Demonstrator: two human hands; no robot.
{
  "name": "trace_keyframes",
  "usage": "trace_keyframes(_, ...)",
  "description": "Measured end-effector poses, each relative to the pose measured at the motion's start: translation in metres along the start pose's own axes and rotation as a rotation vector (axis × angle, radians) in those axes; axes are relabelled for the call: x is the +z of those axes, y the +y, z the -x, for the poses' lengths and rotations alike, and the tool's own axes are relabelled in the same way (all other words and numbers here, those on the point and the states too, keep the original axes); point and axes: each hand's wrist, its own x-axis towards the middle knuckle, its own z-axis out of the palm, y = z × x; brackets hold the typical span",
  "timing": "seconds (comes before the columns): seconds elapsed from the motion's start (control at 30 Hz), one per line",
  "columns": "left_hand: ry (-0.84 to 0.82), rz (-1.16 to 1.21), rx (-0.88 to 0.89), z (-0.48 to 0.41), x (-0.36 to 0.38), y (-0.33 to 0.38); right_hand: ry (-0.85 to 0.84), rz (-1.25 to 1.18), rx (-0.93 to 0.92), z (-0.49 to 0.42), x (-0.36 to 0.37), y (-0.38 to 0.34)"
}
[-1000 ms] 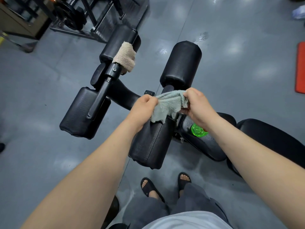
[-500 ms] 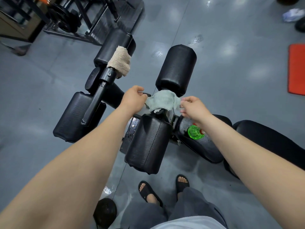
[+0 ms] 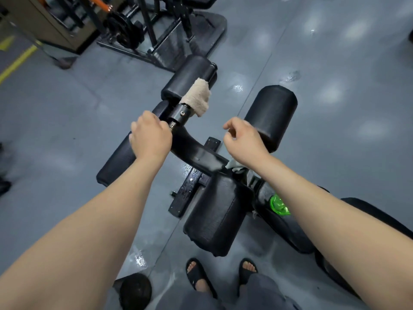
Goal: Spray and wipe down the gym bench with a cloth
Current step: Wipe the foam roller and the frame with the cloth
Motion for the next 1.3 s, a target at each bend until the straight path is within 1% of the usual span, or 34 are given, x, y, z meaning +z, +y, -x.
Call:
trace_keyframes(0.07,-0.023,-0.044,-0.041,-0.002,0.010,-0.009,-0.048,0.035,-0.065,-0.015,0.007,-0.014)
trace_keyframes(0.13,-0.028,-0.067,-0.030,-0.003,0.019,-0.015,-0.082,0.073,-0.119,-0.032,0.014,-0.026)
trace_keyframes(0.27,-0.006,-0.144,0.004,-0.005,0.030,-0.019,-0.074,0.161,-0.221,-0.073,0.026,-0.042)
trace_keyframes(0.37,-0.014,-0.186,0.010,-0.008,0.034,-0.019,-0.140,0.283,-0.231,-0.102,0.032,-0.050)
trace_keyframes(0.43,-0.029,-0.199,0.002,-0.010,0.034,-0.018,-0.156,0.394,-0.254,-0.119,0.033,-0.054)
trace_keyframes(0.53,-0.025,-0.200,-0.009,-0.012,0.034,-0.018,-0.108,0.506,-0.330,-0.131,0.034,-0.057)
trace_keyframes(0.63,-0.015,-0.198,0.004,-0.011,0.035,-0.017,-0.002,0.495,-0.449,-0.130,0.035,-0.049)
trace_keyframes(0.73,-0.014,-0.199,-0.007,-0.012,0.034,-0.018,0.133,0.467,-0.511,-0.122,0.035,-0.040)
trace_keyframes(0.77,-0.019,-0.201,-0.011,-0.012,0.034,-0.018,0.144,0.469,-0.515,-0.118,0.033,-0.038)
trace_keyframes(0.83,-0.015,-0.202,-0.002,-0.012,0.033,-0.018,0.106,0.452,-0.521,-0.106,0.029,-0.035)
trace_keyframes(0.93,0.000,-0.197,0.040,-0.010,0.030,-0.017,0.053,0.364,-0.504,-0.079,0.019,-0.032)
trace_keyframes(1.0,0.003,-0.152,0.073,-0.009,0.027,-0.019,0.002,0.294,-0.446,-0.057,0.010,-0.032)
trace_keyframes(1.1,-0.009,0.003,0.091,-0.009,0.023,-0.022,-0.139,0.146,-0.217,-0.021,-0.006,-0.038)
trace_keyframes(1.17,-0.017,0.100,0.119,-0.006,0.022,-0.027,-0.195,0.061,-0.107,0.004,-0.012,-0.037)
trace_keyframes(1.23,-0.035,0.146,0.199,0.004,0.019,-0.031,-0.229,-0.018,-0.058,0.025,-0.015,-0.032)
trace_keyframes(1.3,-0.046,0.214,0.330,0.022,0.012,-0.032,-0.261,-0.067,-0.044,0.041,-0.018,-0.028)
